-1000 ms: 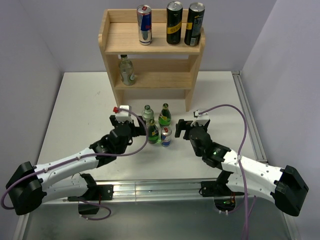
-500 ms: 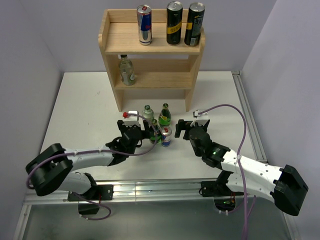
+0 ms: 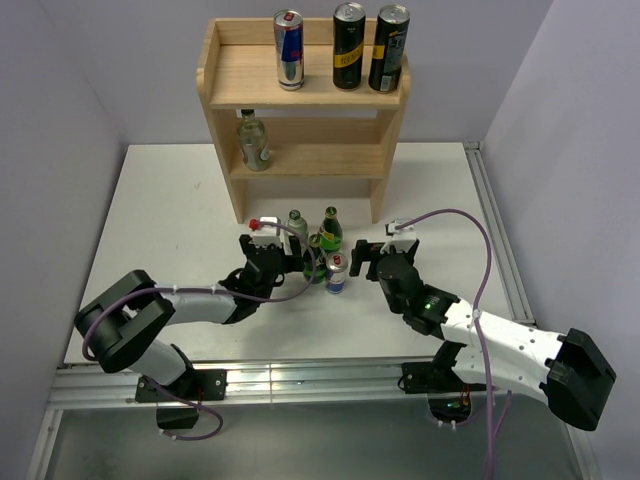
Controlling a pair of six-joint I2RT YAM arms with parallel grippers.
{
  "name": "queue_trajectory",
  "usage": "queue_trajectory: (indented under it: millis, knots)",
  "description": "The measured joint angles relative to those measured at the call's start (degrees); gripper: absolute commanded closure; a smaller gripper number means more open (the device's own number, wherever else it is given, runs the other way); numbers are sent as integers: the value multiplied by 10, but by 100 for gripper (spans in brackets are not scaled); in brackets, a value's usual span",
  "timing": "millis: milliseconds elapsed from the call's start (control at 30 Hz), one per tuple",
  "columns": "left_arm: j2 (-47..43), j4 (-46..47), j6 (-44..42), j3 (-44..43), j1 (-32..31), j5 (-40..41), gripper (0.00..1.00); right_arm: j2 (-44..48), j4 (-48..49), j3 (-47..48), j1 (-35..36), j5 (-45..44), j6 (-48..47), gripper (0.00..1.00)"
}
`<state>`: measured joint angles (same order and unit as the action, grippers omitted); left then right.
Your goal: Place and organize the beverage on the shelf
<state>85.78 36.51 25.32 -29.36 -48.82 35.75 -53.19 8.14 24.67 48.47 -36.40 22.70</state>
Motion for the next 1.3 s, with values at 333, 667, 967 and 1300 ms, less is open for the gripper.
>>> queue_trajectory:
  millis: [333, 667, 967, 1300]
  knots:
    - [48, 43, 5, -9, -5, -47, 2, -10, 0, 0, -3, 0, 0, 0]
    - [111, 59, -1, -41, -8, -68, 2, -16, 5, 0, -5, 0, 0, 0]
    - [158, 69, -29, -84, 1, -76, 2, -18, 8, 0, -7, 0, 0, 0]
    - [187, 74, -51, -123, 55, -101, 2, -25, 15, 0, -10, 4, 0, 0]
